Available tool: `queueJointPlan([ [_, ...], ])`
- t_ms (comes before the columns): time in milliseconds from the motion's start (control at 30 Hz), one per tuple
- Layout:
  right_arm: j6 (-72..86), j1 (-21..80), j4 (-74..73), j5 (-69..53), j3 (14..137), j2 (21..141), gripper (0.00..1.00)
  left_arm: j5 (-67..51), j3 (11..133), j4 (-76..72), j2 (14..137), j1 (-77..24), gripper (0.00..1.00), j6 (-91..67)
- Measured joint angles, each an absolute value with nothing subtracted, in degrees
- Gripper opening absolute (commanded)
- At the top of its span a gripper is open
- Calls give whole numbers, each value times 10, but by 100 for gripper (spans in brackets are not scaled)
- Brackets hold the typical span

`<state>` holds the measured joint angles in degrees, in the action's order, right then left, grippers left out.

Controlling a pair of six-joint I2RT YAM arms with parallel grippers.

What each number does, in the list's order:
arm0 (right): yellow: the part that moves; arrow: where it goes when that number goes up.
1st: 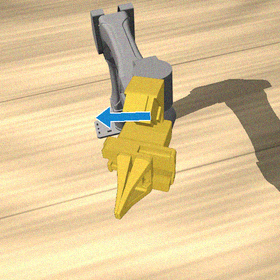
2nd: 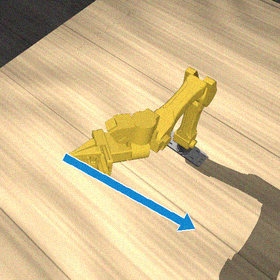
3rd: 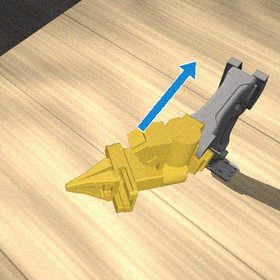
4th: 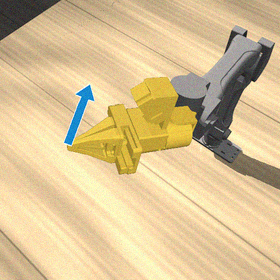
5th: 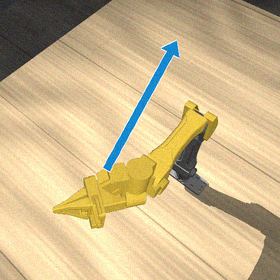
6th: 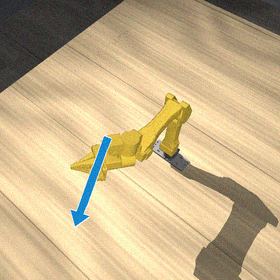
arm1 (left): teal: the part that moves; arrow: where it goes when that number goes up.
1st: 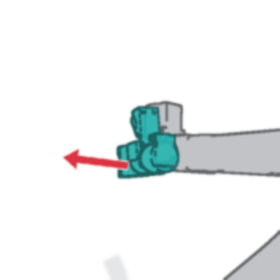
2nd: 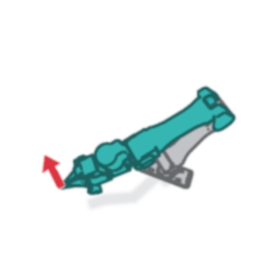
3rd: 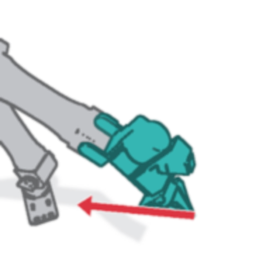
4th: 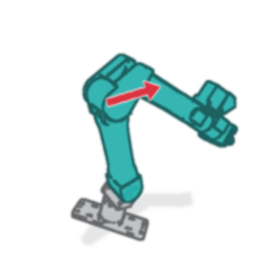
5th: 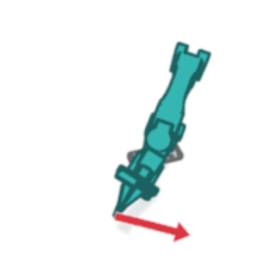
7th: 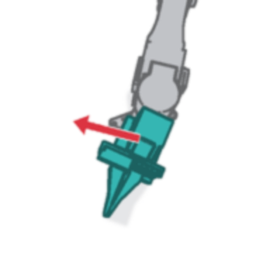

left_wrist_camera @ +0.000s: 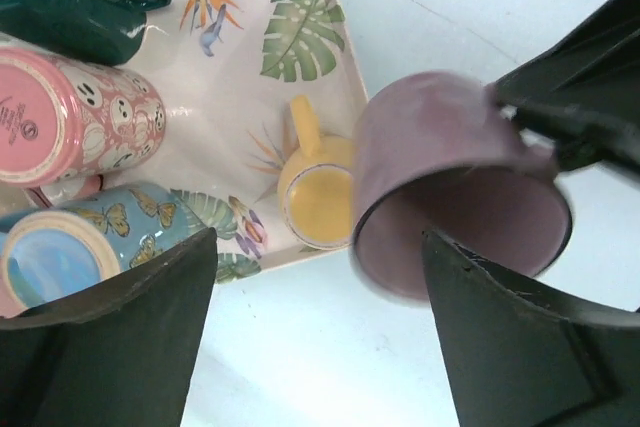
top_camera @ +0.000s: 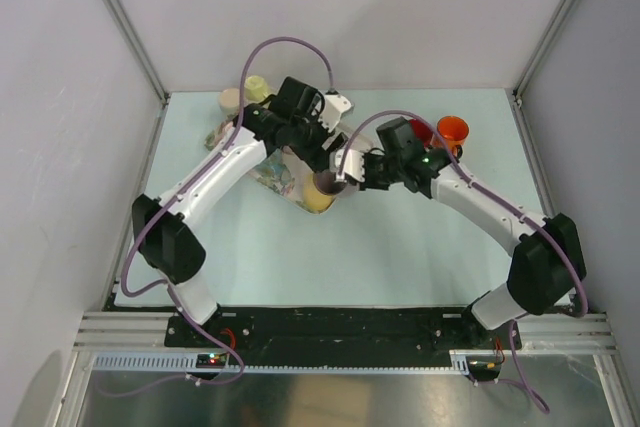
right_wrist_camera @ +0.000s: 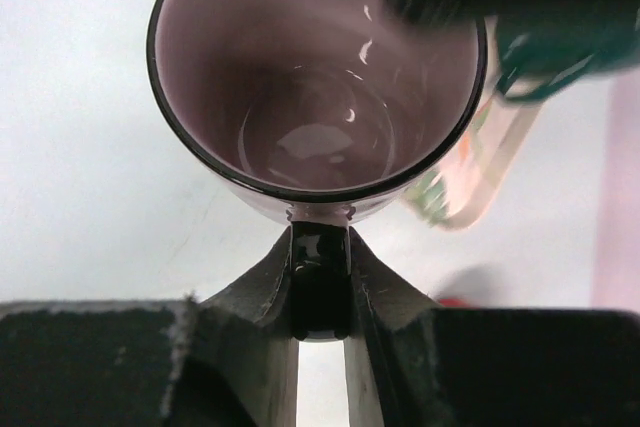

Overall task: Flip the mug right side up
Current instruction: Turn over the cup on the tray, then place the cup at the corner of the board.

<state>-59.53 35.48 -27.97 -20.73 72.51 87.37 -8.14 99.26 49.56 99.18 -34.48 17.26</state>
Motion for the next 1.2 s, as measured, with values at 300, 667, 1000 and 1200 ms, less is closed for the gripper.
queueJointPlan([
  [300, -510, 124, -366, -248, 630, 714, 0, -81, 993, 485, 958, -292, 91, 102],
  [667, -339, -166, -255, -266, 623, 718, 0, -90, 977, 483, 938, -312, 90, 91],
  [1000, -273, -232, -141, -241, 637, 894, 0, -62, 966, 481, 934, -321, 89, 122],
  [1200, -250, -229, -101, -231, 679, 972, 0, -39, 920, 484, 907, -321, 89, 151],
])
